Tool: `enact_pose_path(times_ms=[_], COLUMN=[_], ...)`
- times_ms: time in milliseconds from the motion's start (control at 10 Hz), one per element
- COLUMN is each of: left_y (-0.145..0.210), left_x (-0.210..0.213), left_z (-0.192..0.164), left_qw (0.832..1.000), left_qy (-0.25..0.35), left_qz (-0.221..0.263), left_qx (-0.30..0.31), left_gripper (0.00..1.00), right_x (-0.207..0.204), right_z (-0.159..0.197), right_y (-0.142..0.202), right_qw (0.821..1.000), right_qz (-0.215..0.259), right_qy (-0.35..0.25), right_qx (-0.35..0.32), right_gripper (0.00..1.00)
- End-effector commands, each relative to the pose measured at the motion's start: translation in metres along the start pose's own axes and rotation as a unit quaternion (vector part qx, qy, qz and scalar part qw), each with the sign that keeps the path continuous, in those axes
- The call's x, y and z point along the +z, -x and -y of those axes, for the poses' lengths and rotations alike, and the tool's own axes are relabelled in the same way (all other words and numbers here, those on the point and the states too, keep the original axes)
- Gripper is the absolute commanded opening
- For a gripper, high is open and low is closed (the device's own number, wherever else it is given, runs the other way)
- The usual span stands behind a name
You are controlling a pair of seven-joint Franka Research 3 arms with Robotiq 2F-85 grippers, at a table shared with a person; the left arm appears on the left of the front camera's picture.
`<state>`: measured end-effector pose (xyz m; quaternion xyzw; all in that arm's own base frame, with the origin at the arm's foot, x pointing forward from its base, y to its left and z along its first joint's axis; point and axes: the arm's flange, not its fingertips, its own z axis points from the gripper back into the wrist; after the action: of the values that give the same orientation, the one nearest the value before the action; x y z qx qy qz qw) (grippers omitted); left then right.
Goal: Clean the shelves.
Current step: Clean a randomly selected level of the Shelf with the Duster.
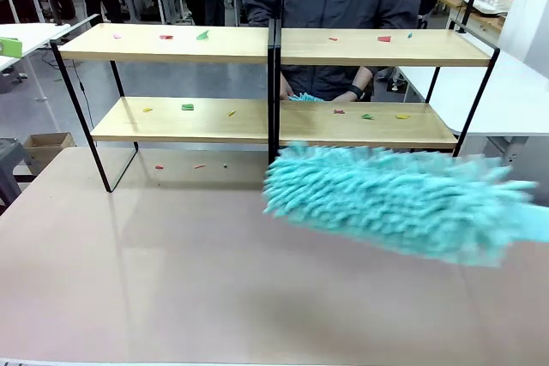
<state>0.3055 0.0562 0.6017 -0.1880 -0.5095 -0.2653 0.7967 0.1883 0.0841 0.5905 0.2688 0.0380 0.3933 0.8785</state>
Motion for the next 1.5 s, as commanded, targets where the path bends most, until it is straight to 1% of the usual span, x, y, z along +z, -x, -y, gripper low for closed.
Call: enact_pose_path(times_ms=[0, 100, 200, 300, 400, 500, 600, 700, 800, 900, 1000, 1100, 1200, 1300, 1400], left_y=[0.001, 0.001, 0.001, 0.001, 0.001, 0.001, 0.001, 0.001, 0.001, 0.001, 0.001, 0.001, 0.001, 0.001, 0.001], left_x=[-0.001, -0.001, -0.001, -0.001, -0.001, -0.001, -0.001, -0.001, -0.001, -0.001, -0.001, -0.001, -0.001, -0.001, -0.001], left_z=[0.0, 0.0, 0.0, 0.0, 0.0, 0.0, 0.0, 0.0, 0.0, 0.0, 0.0, 0.0, 0.0, 0.0, 0.0], left_qw=[1.0, 1.0, 1.0, 1.0, 1.0, 1.0, 1.0, 1.0, 1.0, 1.0, 1.0, 1.0, 1.0, 1.0, 1.0], left_qy=[0.002, 0.002, 0.002, 0.002, 0.002, 0.002, 0.002, 0.002, 0.002, 0.002, 0.002, 0.002, 0.002, 0.002, 0.002], left_qz=[-0.001, -0.001, -0.001, -0.001, -0.001, -0.001, -0.001, -0.001, -0.001, -0.001, -0.001, -0.001, -0.001, -0.001, -0.001], left_qx=[-0.001, -0.001, -0.001, -0.001, -0.001, -0.001, -0.001, -0.001, -0.001, -0.001, -0.001, -0.001, -0.001, -0.001, -0.001], left_gripper=[1.0, 1.0, 1.0, 1.0, 1.0, 1.0, 1.0, 1.0, 1.0, 1.0, 1.0, 1.0, 1.0, 1.0, 1.0], right_x=[-0.034, 0.0, 0.0, -0.03, -0.03, -0.034, -0.037, -0.044, -0.052, -0.062, -0.07, -0.066, -0.076, -0.076, -0.089], right_z=[-0.019, 0.0, 0.0, -0.022, -0.034, -0.046, -0.049, -0.049, -0.053, -0.061, -0.074, -0.077, -0.063, -0.067, -0.07], right_y=[-0.034, 0.0, 0.0, -0.031, -0.044, -0.086, -0.126, -0.16, -0.186, -0.209, -0.222, -0.216, -0.213, -0.224, -0.232], right_qw=[0.999, 1.0, 1.0, 0.999, 0.993, 0.99, 0.99, 0.985, 0.985, 0.981, 0.977, 0.977, 0.982, 0.98, 0.97], right_qz=[-0.011, 0.0, 0.0, -0.016, 0.035, 0.032, 0.018, 0.007, 0.002, 0.019, 0.047, 0.027, 0.027, 0.028, 0.08], right_qy=[0.053, 0.0, 0.0, 0.039, 0.093, 0.132, 0.14, 0.166, 0.172, 0.19, 0.205, 0.208, 0.184, 0.194, 0.225], right_qx=[-0.006, 0.0, 0.0, 0.013, -0.058, -0.033, -0.025, -0.039, -0.034, -0.037, -0.027, -0.03, -0.015, -0.017, -0.054], right_gripper=[0.12, 0.12, 0.12, 0.12, 0.12, 0.12, 0.12, 0.12, 0.12, 0.12, 0.12, 0.12, 0.12, 0.12, 0.12])
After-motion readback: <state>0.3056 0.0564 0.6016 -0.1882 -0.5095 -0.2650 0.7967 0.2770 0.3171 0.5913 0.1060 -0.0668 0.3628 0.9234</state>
